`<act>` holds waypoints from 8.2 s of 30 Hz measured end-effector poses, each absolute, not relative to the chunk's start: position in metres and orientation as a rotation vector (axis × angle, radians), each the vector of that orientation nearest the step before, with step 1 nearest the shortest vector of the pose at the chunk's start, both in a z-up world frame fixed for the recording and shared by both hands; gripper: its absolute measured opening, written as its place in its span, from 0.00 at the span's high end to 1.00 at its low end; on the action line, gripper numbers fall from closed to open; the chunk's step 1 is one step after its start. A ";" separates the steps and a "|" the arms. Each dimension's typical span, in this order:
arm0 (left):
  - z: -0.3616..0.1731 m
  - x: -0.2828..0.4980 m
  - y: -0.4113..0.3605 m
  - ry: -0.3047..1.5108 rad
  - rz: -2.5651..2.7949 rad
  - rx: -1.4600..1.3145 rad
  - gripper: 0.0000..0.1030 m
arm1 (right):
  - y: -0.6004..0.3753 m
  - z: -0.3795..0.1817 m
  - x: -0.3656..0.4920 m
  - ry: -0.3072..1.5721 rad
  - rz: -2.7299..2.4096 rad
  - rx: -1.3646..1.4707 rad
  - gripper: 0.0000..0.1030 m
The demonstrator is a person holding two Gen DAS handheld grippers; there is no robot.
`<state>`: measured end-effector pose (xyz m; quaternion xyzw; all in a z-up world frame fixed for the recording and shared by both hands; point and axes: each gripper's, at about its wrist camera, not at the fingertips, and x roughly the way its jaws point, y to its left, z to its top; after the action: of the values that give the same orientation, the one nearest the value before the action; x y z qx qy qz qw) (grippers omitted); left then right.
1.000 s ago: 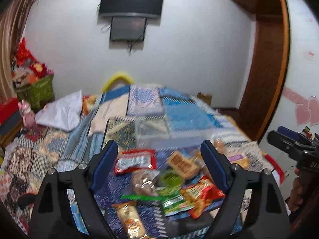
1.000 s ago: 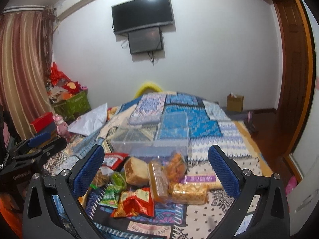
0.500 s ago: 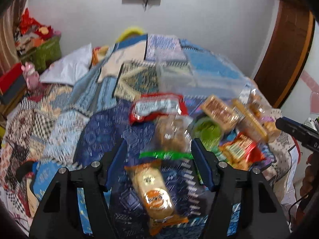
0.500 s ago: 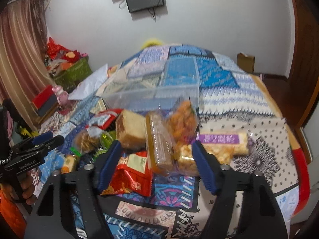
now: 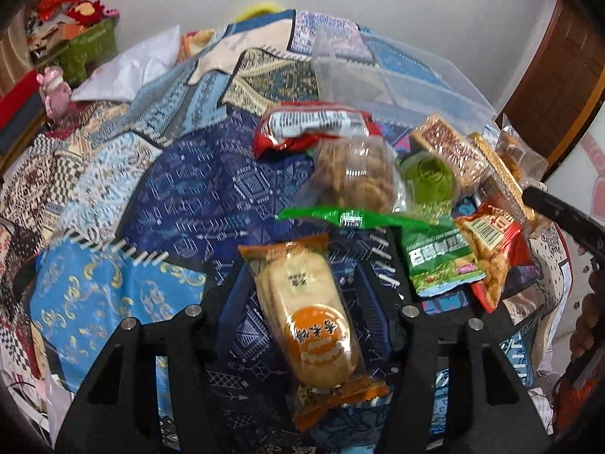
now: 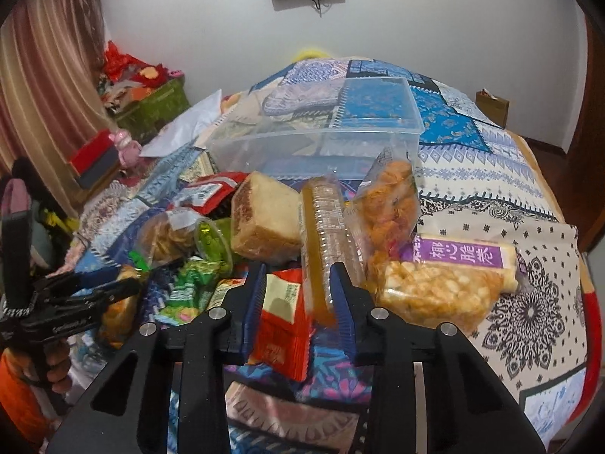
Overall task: Organize snacks
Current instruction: 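Grasp the orange-labelled bread cake with the left tool while the right tool grasps the gold biscuit roll, then carry both snacks into the clear box and open both tools, then grasp the cookie bag with the left tool while the right tool grasps the puffed corn bag, then lower both bags into the clear box and open both tools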
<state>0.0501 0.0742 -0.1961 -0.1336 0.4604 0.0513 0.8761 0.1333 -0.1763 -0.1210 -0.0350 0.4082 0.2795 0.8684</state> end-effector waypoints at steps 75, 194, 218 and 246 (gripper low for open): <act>-0.069 0.259 0.058 0.665 0.049 -0.146 0.62 | -0.153 -0.037 0.284 0.689 0.535 -0.067 0.67; -0.112 0.112 0.067 0.774 -0.001 -0.174 0.48 | -0.222 -0.072 0.174 0.819 0.413 0.025 0.28; -0.090 0.232 0.053 0.691 -0.023 -0.165 0.48 | -0.144 -0.070 0.263 0.790 0.544 -0.010 0.28; -0.159 0.305 0.051 0.916 -0.025 -0.210 0.46 | -0.109 -0.114 0.295 0.949 0.590 -0.152 0.27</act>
<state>0.3054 0.0511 -0.1590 -0.1014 0.4415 -0.0120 0.8914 0.2954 -0.1088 -0.1143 -0.0720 0.4499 0.2798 0.8450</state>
